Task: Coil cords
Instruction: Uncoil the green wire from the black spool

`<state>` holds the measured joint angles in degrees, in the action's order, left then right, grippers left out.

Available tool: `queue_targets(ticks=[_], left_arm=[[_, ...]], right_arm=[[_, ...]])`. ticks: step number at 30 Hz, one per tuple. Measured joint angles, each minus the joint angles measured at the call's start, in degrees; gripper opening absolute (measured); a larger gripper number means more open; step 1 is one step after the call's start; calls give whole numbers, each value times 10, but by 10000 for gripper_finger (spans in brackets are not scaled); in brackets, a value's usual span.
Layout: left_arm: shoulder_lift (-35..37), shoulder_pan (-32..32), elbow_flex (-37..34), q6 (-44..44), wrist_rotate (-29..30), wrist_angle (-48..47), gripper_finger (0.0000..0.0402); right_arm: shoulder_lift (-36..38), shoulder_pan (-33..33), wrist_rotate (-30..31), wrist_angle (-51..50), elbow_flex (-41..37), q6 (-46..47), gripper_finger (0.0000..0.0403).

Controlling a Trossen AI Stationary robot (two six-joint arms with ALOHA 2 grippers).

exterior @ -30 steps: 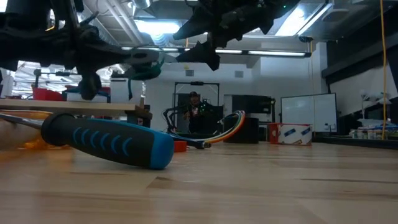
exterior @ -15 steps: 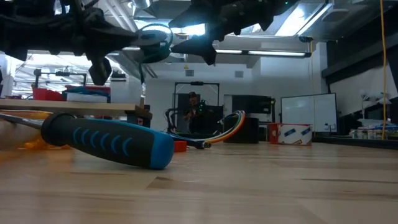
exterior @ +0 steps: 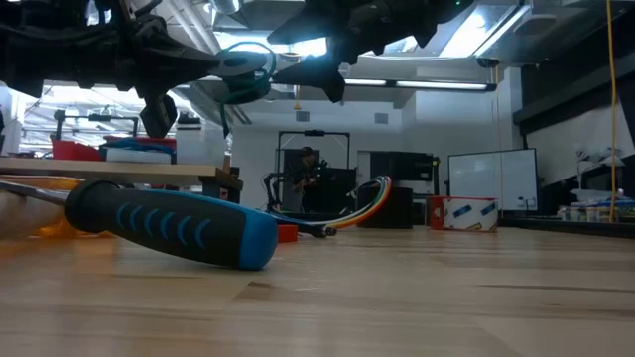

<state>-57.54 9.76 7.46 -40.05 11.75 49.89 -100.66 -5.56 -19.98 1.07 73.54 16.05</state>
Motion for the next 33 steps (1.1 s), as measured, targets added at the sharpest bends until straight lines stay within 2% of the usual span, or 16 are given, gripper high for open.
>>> queue_targets(ticks=[3,20,22,28,33], left_arm=[[0,0,0,0,0,0,0],[0,0,0,0,0,0,0],[0,0,0,0,0,-1,0],[0,0,0,-24,-15,-38,0],[0,0,1,-46,-36,-51,0]], right_arm=[[0,0,0,7,0,0,238],[0,-1,0,19,0,0,17],[0,-1,-2,19,0,0,9],[1,-1,-6,26,0,0,18],[1,-6,-6,81,0,-2,7]])
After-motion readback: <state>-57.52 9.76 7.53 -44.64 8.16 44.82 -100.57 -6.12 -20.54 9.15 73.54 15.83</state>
